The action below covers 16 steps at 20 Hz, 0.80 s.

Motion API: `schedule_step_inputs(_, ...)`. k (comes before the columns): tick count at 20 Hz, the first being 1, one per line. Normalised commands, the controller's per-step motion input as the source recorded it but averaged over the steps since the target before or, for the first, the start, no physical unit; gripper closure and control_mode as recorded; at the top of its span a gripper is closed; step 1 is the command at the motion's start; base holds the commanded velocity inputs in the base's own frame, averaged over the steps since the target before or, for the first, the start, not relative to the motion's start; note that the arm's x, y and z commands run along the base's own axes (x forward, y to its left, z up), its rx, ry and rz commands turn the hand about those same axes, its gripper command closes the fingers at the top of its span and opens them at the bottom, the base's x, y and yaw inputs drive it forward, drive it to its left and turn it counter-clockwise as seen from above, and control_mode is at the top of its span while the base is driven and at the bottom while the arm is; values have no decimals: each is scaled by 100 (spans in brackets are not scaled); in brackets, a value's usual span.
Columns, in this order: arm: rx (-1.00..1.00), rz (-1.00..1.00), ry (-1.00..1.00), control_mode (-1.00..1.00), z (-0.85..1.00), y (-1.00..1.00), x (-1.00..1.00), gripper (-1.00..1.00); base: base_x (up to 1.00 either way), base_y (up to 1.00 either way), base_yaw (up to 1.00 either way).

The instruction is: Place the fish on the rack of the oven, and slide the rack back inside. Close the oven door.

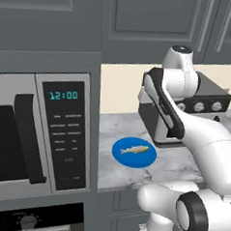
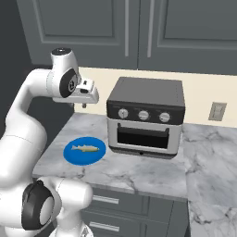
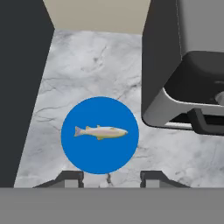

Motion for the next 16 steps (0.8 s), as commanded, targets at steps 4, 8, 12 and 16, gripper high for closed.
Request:
schedule_step_inputs(4, 0, 0, 0, -100, -2, 0, -2, -100, 0, 0, 0)
schedule_step_inputs(8, 0, 19, 0, -100, -20, 0, -2, -100, 0, 0, 0)
schedule_step_inputs(12, -3, 31, 0, -100, -33, 1, 0, -100, 0, 0, 0)
schedule_step_inputs(16, -12, 29, 0, -100, -45, 13, 0, -100, 0, 0, 0)
